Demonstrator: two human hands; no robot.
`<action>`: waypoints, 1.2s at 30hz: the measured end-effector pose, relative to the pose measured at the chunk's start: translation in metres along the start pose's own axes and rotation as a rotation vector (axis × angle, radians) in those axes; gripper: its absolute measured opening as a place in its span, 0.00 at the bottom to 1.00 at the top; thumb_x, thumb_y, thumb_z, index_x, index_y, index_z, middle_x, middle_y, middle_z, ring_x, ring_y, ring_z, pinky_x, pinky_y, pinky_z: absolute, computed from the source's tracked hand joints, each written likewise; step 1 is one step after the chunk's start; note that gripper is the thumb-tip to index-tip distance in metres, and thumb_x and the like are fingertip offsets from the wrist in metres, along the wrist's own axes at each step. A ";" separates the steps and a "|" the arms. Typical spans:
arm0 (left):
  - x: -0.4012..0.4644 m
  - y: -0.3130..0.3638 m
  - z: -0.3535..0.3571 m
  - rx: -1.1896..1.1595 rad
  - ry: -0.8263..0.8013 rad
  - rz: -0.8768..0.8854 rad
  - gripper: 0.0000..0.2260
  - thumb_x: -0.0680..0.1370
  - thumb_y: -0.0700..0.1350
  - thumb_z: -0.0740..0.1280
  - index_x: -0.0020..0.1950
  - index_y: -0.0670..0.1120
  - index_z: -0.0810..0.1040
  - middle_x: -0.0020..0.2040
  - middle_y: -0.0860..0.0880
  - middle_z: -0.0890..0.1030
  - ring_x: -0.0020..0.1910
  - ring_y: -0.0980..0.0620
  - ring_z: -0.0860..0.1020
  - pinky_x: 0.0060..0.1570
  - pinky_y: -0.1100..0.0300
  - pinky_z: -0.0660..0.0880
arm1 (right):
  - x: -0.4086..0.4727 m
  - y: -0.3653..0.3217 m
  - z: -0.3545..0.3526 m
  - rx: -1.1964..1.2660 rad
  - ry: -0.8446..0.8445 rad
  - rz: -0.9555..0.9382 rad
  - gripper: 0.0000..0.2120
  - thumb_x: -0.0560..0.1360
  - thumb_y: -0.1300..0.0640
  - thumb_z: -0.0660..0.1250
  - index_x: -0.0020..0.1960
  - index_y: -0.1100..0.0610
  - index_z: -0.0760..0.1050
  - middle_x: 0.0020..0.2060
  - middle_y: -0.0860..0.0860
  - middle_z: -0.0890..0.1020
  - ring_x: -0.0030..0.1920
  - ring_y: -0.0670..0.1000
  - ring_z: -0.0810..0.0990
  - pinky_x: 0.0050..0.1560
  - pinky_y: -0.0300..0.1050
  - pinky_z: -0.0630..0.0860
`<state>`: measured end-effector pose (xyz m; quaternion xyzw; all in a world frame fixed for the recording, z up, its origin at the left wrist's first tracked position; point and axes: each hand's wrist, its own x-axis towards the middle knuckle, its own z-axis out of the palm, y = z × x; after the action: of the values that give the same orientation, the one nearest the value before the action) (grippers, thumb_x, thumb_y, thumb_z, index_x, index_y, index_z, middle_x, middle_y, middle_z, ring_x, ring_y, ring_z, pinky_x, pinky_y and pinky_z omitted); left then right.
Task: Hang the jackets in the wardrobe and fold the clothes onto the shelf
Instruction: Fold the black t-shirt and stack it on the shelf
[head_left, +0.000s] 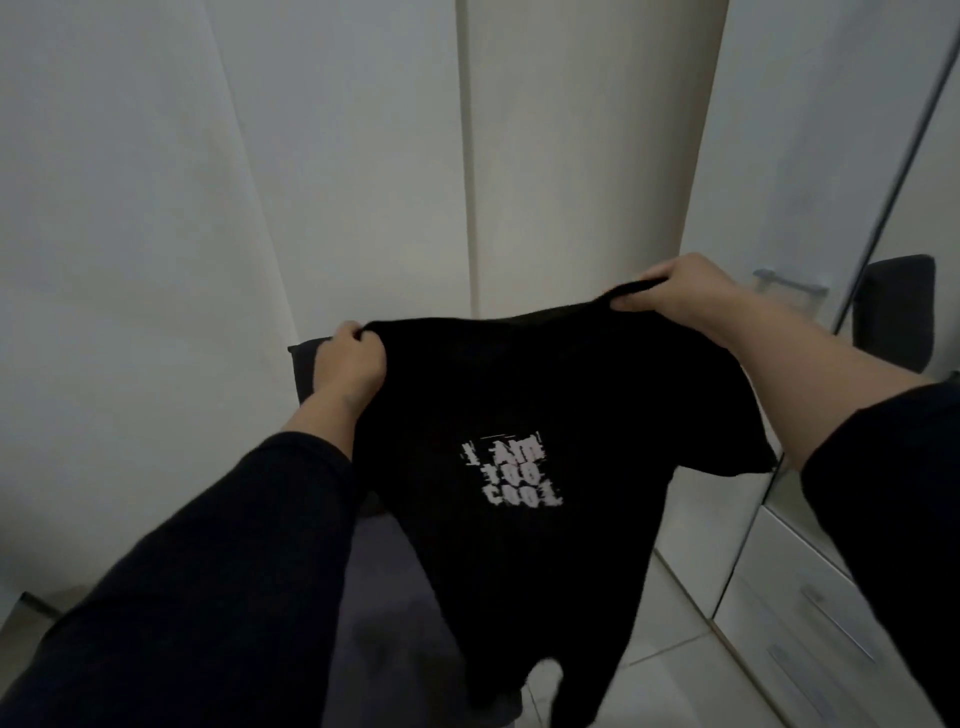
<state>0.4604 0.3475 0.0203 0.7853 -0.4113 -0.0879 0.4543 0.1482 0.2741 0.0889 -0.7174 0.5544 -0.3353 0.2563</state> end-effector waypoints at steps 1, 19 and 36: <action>0.001 0.008 -0.009 -0.005 0.048 0.061 0.12 0.79 0.44 0.55 0.49 0.40 0.75 0.48 0.38 0.77 0.48 0.40 0.75 0.45 0.55 0.67 | 0.002 0.000 0.000 0.064 0.000 0.059 0.13 0.70 0.53 0.75 0.51 0.57 0.83 0.41 0.53 0.84 0.44 0.55 0.82 0.54 0.46 0.78; -0.020 0.075 -0.092 -0.908 -0.387 0.036 0.18 0.78 0.43 0.52 0.29 0.46 0.69 0.21 0.53 0.70 0.19 0.55 0.70 0.20 0.71 0.65 | -0.003 -0.050 0.057 0.660 -0.014 0.381 0.17 0.77 0.60 0.48 0.54 0.58 0.74 0.50 0.56 0.77 0.48 0.57 0.76 0.51 0.62 0.72; -0.002 0.060 -0.096 -0.917 -0.337 0.048 0.15 0.78 0.46 0.52 0.37 0.45 0.75 0.30 0.50 0.77 0.29 0.52 0.76 0.29 0.63 0.71 | 0.003 -0.072 0.090 0.335 -0.001 0.051 0.18 0.81 0.48 0.53 0.58 0.57 0.76 0.54 0.56 0.79 0.54 0.58 0.79 0.47 0.49 0.71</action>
<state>0.4744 0.3952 0.1218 0.4692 -0.4161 -0.3754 0.6825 0.2621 0.2894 0.0850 -0.6505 0.5085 -0.4160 0.3812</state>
